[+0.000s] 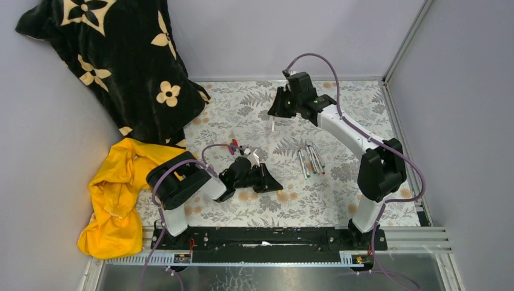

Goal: Open the pen caps

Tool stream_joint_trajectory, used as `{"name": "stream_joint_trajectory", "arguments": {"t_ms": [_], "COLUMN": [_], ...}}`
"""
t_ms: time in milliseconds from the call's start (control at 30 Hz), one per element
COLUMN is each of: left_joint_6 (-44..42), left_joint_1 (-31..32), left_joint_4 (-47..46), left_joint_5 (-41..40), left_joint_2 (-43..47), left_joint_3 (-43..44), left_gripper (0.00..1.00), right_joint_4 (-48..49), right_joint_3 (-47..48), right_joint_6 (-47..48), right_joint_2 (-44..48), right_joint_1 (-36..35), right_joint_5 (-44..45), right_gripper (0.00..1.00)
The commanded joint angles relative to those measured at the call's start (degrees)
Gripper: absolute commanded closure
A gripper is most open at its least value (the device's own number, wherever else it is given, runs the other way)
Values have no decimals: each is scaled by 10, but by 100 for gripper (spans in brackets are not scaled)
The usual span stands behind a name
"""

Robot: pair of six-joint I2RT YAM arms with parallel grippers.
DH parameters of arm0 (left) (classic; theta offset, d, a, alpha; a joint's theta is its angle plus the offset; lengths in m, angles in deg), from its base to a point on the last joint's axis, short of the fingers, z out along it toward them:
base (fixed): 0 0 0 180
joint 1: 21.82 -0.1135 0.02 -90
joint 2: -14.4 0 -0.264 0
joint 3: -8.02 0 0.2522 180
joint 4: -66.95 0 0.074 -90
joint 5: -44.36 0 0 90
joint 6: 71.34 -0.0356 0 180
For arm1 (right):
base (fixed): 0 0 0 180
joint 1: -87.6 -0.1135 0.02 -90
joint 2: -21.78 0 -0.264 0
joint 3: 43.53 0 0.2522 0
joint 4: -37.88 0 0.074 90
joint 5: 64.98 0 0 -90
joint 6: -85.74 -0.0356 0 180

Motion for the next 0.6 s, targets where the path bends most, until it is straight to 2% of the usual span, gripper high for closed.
{"name": "stream_joint_trajectory", "arguments": {"t_ms": [0, 67, 167, 400, 500, 567], "left_joint_6": [8, 11, 7, -57, -74, -76], "left_joint_1": [2, -2, -24, -83, -108, -130], "left_joint_4": [-14, 6, 83, 385, 476, 514], "left_joint_5": [-6, -11, -41, -218, -278, -283], "left_joint_2": [7, 24, 74, 218, 227, 211], "left_joint_3": [-9, -6, 4, 64, 96, 107], "left_gripper": [100, 100, 100, 100, 99, 93], "right_joint_4": [2, -7, -18, -27, -22, -20], "right_joint_3": [52, 47, 14, -82, -117, -136], "right_joint_6": [11, 18, 32, 56, 57, 57], "right_joint_2": [-6, -5, 1, 22, 27, 28], "right_joint_1": [2, 2, 3, 0, -5, -11], "right_joint_5": [12, 19, 30, 61, 79, 93], "right_gripper": [100, 100, 100, 100, 100, 100]}}
